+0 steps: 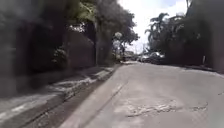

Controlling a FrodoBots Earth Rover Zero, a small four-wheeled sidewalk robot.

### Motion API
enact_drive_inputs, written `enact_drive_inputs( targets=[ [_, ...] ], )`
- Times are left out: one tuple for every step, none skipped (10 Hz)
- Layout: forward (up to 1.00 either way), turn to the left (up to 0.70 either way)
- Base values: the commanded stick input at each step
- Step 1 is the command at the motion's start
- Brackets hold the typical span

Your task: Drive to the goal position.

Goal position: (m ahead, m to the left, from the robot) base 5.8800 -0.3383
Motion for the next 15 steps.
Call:
enact_drive_inputs(
  targets=[
    [1.00, -0.40],
    [1.00, -0.40],
    [1.00, -0.40],
    [1.00, -0.40],
    [1.00, -0.38],
    [1.00, -0.03],
    [1.00, 0.00],
    [1.00, 0.00],
    [1.00, 0.00],
    [1.00, 0.00],
    [1.00, 0.00],
    [1.00, 0.00],
    [1.00, 0.00],
    [1.00, 0.00],
    [1.00, 0.00]
  ],
)
